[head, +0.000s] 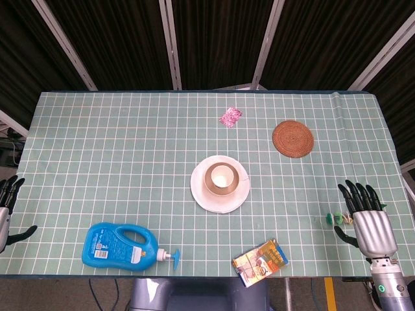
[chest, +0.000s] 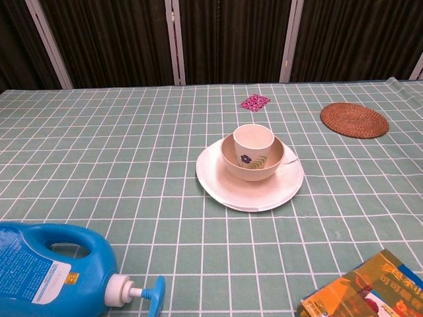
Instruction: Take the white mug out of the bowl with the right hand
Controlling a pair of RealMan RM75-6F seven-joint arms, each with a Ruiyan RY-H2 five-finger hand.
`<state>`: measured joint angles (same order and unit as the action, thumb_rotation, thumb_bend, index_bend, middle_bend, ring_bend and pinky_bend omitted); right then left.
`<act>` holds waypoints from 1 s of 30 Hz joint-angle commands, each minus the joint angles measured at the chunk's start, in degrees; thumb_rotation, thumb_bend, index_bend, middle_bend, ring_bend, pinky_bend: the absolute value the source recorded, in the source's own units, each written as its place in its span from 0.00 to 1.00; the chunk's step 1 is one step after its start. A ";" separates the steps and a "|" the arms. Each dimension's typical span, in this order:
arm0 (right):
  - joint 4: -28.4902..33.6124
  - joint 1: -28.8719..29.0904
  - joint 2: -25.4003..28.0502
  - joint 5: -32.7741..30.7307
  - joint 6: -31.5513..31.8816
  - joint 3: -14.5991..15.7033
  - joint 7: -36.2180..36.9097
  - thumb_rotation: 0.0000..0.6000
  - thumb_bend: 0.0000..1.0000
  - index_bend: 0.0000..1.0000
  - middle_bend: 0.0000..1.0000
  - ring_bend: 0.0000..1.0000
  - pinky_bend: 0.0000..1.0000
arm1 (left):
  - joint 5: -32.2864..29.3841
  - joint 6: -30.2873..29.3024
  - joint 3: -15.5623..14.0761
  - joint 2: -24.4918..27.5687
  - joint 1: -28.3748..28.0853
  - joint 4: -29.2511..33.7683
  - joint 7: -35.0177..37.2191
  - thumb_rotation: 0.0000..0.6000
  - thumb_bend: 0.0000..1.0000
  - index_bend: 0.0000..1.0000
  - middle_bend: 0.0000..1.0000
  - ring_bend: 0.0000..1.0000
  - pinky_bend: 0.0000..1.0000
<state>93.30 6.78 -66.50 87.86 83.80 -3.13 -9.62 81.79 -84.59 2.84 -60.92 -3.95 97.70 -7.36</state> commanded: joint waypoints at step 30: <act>1.33 13.88 -10.80 2.32 -9.78 -7.33 -1.05 1.00 0.13 0.32 0.07 0.00 0.00 | -0.89 0.26 0.44 0.62 0.04 -0.40 1.94 1.00 0.00 0.00 0.00 0.00 0.00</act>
<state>93.77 18.25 -75.11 91.16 77.11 -8.95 -10.38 80.89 -84.31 3.29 -60.32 -3.92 97.30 -5.45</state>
